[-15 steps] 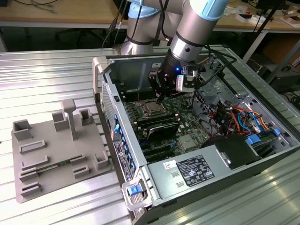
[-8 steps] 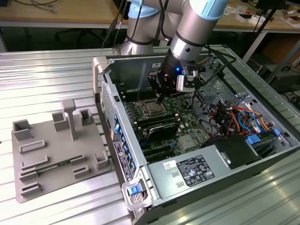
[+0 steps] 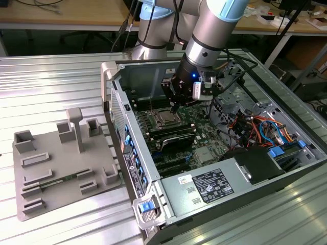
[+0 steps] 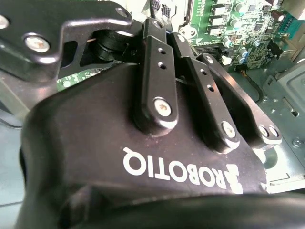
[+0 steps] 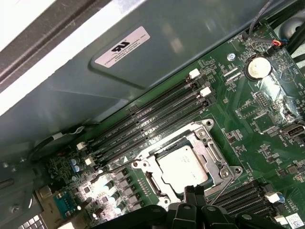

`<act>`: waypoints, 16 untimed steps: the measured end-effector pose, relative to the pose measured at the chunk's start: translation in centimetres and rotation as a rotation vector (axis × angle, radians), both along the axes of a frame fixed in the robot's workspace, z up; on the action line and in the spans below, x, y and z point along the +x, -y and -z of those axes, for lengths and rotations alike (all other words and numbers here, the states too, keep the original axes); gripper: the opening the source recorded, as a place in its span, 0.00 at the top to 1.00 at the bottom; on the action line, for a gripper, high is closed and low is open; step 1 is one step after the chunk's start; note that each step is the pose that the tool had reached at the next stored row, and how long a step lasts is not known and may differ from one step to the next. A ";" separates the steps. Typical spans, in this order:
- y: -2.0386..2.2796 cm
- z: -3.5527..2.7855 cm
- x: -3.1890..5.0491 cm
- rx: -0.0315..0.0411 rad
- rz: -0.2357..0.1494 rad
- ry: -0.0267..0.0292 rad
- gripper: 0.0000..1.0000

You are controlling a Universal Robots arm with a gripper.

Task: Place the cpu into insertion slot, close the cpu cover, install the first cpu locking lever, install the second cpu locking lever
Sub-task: 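Install the first cpu locking lever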

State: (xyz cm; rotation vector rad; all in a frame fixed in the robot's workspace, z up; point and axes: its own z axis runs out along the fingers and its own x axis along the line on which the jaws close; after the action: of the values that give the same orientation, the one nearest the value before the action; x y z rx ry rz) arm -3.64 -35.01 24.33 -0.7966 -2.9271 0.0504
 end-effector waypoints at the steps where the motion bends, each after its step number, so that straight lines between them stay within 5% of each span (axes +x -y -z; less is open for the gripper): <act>1: 0.00 0.00 0.00 0.0001 -0.002 0.0000 0.89; 16: 0.00 0.00 0.00 0.0015 -0.038 0.0000 0.89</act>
State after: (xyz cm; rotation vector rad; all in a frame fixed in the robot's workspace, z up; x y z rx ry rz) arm -3.64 -35.01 24.33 -0.7409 -2.9419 0.0513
